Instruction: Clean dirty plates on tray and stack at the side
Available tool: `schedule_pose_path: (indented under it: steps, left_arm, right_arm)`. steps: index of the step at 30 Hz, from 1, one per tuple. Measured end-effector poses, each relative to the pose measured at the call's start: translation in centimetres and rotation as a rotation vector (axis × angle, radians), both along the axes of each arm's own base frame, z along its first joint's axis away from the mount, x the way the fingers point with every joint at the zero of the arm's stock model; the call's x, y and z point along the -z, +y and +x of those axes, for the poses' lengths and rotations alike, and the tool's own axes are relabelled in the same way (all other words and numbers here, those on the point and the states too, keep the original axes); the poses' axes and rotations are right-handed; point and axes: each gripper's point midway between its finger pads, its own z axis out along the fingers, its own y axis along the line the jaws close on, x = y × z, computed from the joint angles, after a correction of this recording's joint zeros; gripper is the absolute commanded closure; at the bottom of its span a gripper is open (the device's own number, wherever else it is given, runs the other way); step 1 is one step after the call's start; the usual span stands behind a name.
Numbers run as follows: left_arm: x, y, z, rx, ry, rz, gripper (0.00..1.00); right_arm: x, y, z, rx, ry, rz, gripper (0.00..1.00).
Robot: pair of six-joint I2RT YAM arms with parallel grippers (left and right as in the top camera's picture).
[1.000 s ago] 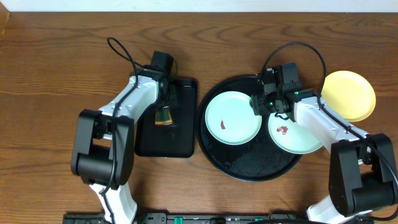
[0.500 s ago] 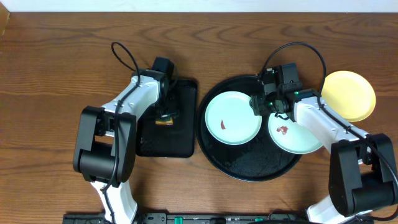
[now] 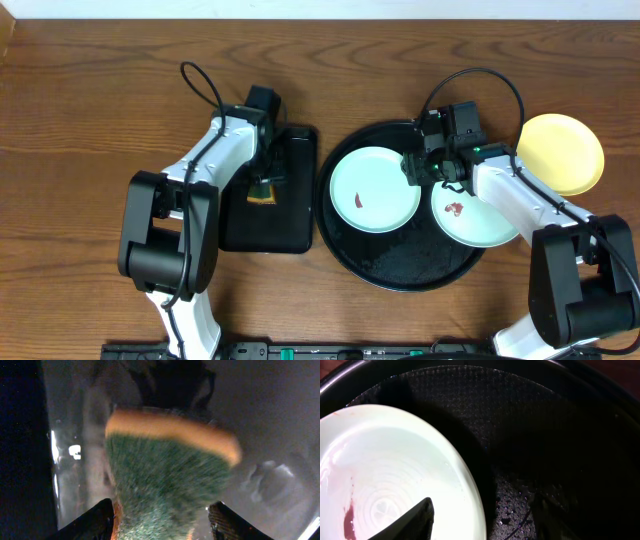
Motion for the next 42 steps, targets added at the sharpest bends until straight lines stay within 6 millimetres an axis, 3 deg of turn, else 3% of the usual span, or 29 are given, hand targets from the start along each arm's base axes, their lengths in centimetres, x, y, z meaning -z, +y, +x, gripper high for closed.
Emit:
schedule_pose_path:
  steps: [9,15,19,42]
  left_arm:
    - [-0.1,-0.1,0.6,-0.001,-0.024,-0.003,0.44]
    - [0.5,1.3,0.0,-0.002,-0.020,0.073,0.45]
    - [0.5,1.7,0.2,-0.004,-0.026,0.096,0.52]
    - [-0.4,2.0,0.2,-0.005,-0.045,0.111,0.47]
  right_arm:
    - [0.0,0.0,0.0,0.000,0.000,0.000,0.38]
    - [0.0,0.0,0.0,0.000,0.000,0.000,0.37]
    - [0.0,0.0,0.0,0.000,0.000,0.000,0.37]
    - [0.0,0.0,0.0,0.000,0.000,0.000,0.36]
